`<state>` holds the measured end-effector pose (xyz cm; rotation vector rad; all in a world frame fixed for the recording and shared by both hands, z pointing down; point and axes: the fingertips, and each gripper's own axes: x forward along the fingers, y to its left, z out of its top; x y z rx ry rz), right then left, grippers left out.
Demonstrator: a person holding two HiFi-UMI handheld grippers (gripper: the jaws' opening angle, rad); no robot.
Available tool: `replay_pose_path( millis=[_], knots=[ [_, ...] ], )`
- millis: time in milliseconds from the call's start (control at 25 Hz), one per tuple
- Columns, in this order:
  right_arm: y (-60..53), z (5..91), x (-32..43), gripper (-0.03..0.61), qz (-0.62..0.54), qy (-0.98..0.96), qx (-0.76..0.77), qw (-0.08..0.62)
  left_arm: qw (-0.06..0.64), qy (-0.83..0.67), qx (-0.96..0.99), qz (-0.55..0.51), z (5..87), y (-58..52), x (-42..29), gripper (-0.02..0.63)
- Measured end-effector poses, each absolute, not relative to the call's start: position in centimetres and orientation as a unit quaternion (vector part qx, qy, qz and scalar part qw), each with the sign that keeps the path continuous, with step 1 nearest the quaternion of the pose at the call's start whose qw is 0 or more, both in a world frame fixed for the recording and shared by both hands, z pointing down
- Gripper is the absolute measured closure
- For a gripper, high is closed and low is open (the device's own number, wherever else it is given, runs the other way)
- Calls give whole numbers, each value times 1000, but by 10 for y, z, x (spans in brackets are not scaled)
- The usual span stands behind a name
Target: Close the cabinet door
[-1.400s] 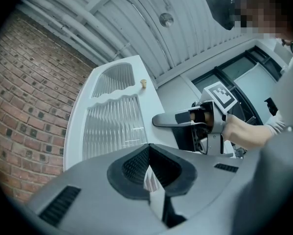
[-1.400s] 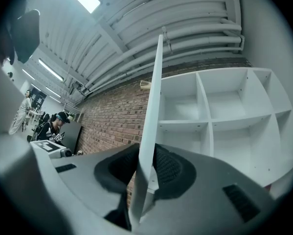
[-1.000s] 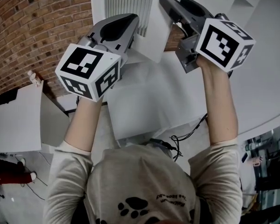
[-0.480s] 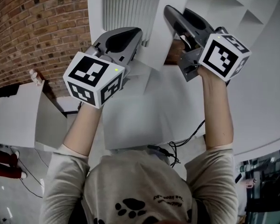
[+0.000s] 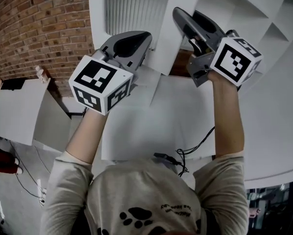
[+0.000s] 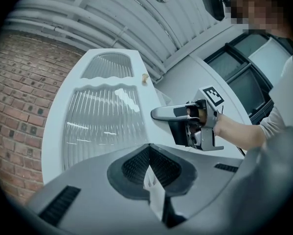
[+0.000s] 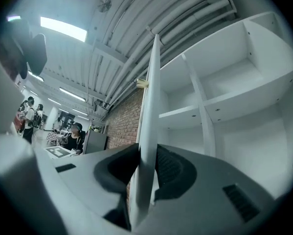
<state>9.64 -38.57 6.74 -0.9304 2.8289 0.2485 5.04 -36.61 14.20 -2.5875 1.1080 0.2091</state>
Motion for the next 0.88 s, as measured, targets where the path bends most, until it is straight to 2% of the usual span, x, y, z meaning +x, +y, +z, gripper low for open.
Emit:
replay_pose_path(
  millis=[880],
  knots=[
    [-426,62,115,479,76,970,-218,76,142,473,-867,71,151,-403,93,604]
  ],
)
